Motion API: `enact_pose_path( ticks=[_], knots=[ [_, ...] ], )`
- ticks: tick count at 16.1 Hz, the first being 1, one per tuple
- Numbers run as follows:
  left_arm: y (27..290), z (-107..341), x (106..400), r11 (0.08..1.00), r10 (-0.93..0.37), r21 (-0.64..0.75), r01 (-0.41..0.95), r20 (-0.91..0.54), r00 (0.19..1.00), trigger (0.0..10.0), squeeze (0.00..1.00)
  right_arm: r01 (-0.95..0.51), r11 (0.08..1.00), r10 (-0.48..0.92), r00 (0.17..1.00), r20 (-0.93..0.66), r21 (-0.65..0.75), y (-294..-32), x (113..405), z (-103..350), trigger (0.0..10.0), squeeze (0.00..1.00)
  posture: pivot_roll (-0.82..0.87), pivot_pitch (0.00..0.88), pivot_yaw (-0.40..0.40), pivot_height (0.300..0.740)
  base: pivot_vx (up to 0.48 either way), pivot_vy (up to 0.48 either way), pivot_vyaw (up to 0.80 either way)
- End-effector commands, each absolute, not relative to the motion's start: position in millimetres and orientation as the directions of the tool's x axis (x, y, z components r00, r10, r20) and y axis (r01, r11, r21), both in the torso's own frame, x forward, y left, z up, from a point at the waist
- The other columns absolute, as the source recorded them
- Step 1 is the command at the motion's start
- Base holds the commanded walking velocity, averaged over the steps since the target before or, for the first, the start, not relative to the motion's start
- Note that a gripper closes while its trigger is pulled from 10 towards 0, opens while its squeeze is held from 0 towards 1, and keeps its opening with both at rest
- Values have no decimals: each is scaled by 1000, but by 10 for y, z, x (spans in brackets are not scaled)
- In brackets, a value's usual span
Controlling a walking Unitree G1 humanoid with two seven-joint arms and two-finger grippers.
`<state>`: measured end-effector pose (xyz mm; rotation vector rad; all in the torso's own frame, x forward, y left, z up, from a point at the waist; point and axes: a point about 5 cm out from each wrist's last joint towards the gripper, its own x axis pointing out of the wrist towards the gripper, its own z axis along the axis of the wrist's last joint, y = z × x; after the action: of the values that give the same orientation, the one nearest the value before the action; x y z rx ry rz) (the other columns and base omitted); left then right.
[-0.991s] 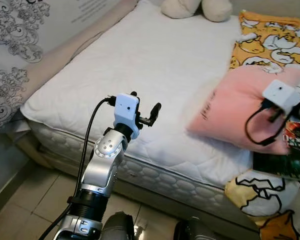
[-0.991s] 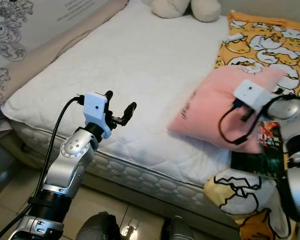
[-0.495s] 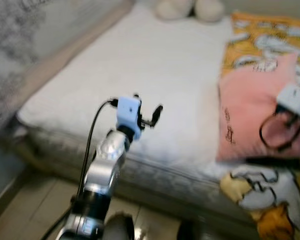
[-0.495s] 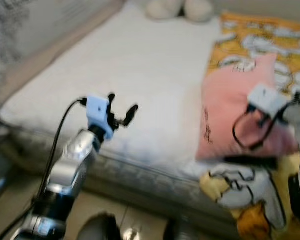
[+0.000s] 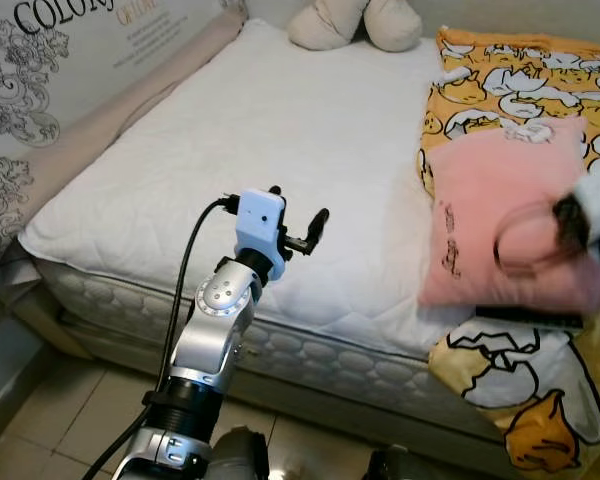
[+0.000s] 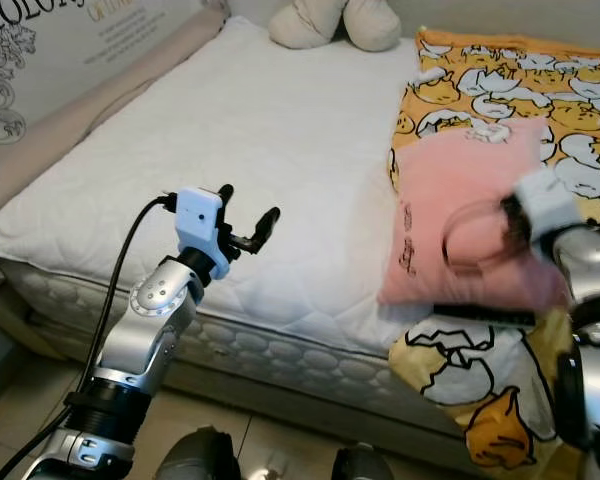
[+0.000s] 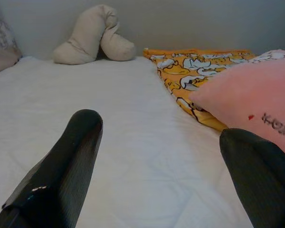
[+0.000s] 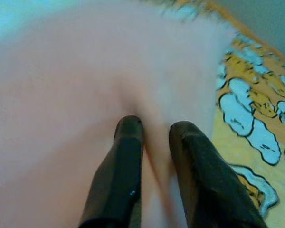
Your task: Clean up the room
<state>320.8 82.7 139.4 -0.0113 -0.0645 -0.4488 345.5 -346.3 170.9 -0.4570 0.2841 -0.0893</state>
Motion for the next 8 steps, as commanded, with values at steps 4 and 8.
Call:
enact_pose_path(
  ticks=[4, 8],
  knots=[
    [818, 1394, 3209, 905, -425, 0, 426, 70, 903, 10000, 0, 201, 910, -230, 972, -38, -362, -3332, 3437, 1655, 10000, 1000, 27, 0, -14, 700, 0, 0, 0],
    [841, 1381, 3227, 892, -403, -186, 412, 87, 911, 10000, 0, 275, 906, -266, 961, 71, -323, -2863, 3196, 1215, 10000, 1000, 31, 0, -24, 700, 0, 0, 0]
  ],
)
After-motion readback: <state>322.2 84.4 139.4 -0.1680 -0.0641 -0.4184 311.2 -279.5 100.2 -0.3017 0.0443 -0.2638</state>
